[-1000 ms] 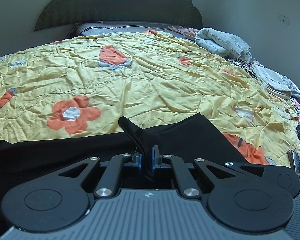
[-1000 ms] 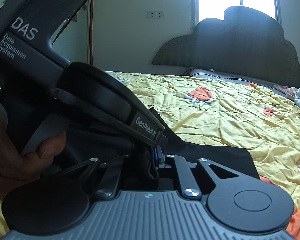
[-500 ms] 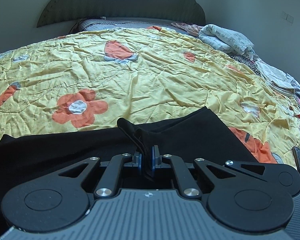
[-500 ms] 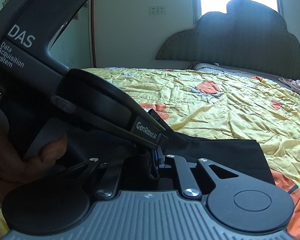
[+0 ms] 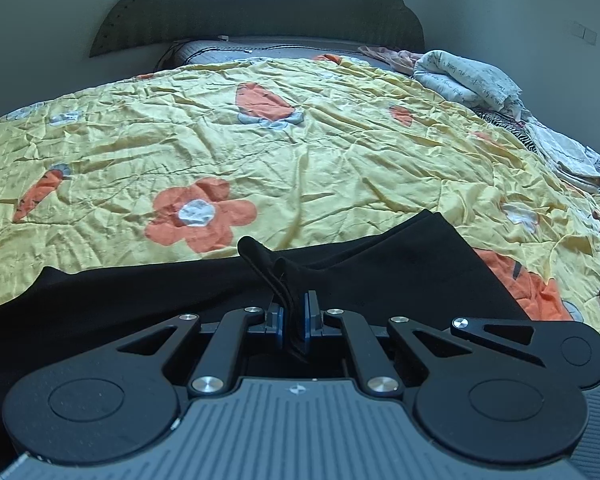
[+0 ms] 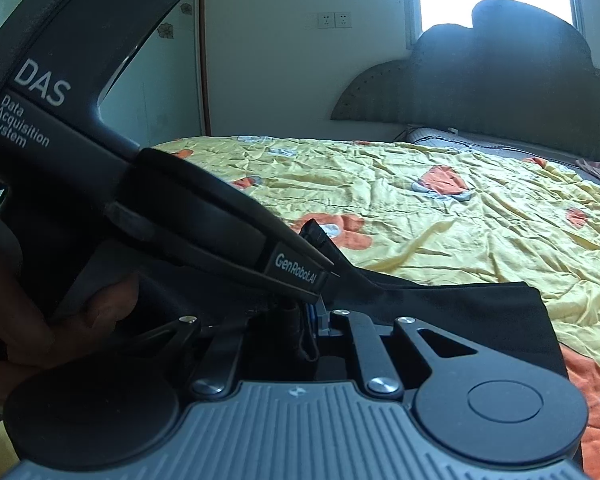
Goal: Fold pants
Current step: 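Hold the folded edge with both tools and pull it taut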
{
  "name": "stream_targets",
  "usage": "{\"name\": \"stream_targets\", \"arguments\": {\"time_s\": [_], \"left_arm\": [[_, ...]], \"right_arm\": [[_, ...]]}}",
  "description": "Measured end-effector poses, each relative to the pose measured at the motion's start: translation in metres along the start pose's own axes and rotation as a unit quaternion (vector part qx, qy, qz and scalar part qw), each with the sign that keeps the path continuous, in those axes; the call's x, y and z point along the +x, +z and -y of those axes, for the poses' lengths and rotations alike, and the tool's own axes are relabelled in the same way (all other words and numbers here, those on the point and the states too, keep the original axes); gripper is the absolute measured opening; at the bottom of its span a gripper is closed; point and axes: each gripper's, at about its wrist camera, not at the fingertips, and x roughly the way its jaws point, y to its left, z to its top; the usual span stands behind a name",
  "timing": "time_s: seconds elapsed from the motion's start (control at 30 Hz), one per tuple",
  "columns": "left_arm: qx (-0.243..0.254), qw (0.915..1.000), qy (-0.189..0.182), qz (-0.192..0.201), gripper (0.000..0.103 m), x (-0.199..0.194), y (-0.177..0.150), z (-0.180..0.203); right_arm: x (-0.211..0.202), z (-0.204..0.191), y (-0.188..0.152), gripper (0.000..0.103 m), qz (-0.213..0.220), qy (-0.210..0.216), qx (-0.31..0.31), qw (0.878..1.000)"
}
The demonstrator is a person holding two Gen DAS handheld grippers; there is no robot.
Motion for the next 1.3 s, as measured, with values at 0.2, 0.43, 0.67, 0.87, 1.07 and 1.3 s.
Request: {"name": "stream_targets", "arguments": {"time_s": [0.2,0.43,0.67,0.87,1.07,1.3], "left_arm": [[-0.004,1.0000,0.008,-0.002,0.007,-0.003,-0.004,-0.011],[-0.016,0.9997,0.017,0.003,0.007,-0.009,-0.006,-0.028],[-0.032,0.9991,0.027,0.004,0.007,-0.012,-0.009,-0.044],[-0.042,0.9987,0.029,-0.001,0.007,-0.011,-0.011,-0.052],[-0.046,0.9984,0.034,0.003,0.007,-0.015,-0.012,-0.058],[-0.054,0.9978,0.039,-0.001,0.008,-0.015,-0.017,-0.068]], "right_arm": [[0.003,0.008,-0.001,0.012,-0.005,0.013,0.001,1.000],[-0.005,0.014,0.001,0.012,-0.002,0.026,0.006,1.000],[0.000,0.021,0.000,0.012,-0.002,0.039,-0.003,0.999],[-0.008,0.025,-0.003,0.012,-0.007,0.045,-0.014,0.999],[-0.030,0.026,0.003,0.012,-0.008,0.049,-0.023,0.999],[-0.035,0.021,0.010,0.012,-0.015,0.055,-0.032,0.998]]}}
